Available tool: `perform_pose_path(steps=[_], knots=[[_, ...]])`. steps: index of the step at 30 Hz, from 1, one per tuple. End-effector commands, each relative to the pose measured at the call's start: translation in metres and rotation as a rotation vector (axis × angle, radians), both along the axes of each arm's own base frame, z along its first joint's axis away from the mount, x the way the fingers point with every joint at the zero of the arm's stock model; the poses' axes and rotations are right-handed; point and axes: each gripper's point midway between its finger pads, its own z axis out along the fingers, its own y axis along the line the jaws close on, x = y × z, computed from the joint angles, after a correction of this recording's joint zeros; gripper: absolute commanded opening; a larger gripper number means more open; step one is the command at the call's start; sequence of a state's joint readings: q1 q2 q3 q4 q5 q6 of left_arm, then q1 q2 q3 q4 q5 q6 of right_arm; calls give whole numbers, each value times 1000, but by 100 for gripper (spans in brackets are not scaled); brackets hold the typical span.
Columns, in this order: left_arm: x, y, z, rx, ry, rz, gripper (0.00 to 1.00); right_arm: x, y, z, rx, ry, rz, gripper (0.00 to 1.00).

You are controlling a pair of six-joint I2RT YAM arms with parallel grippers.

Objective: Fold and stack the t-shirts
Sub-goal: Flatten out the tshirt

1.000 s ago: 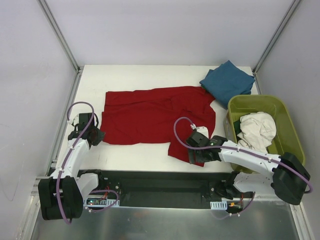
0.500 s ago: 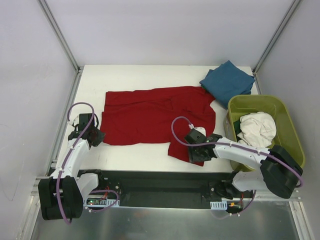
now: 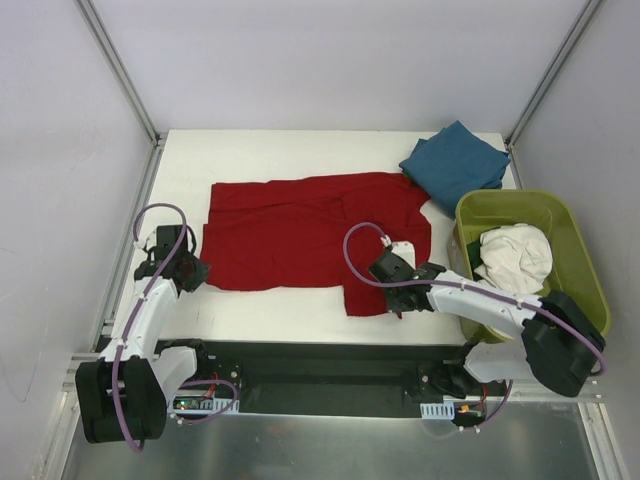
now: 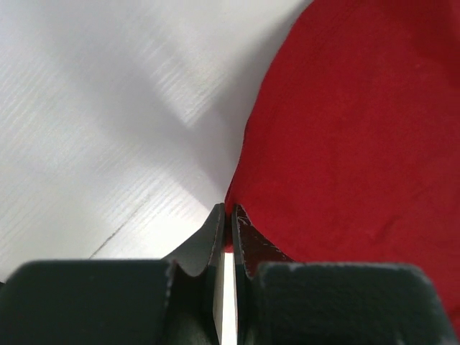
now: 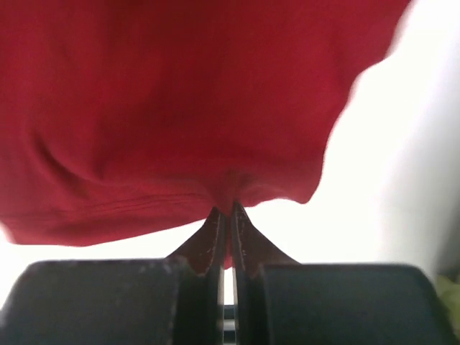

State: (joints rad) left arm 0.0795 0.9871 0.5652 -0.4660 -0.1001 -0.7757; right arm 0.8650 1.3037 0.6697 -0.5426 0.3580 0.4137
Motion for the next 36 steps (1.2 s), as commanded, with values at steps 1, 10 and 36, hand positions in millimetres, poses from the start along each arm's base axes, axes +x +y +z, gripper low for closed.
perform_pose_path(steps=[1,10,36], knots=[[25,-9,52,-49,-145,-17,0,58,6,96,77,-371,-40,0],[37,-21,270,-51,-671,-89,0,72,-29,328,268,-911,-40,0],[-143,-2,583,280,-1424,-22,0,-85,-101,629,825,-1473,379,0]])
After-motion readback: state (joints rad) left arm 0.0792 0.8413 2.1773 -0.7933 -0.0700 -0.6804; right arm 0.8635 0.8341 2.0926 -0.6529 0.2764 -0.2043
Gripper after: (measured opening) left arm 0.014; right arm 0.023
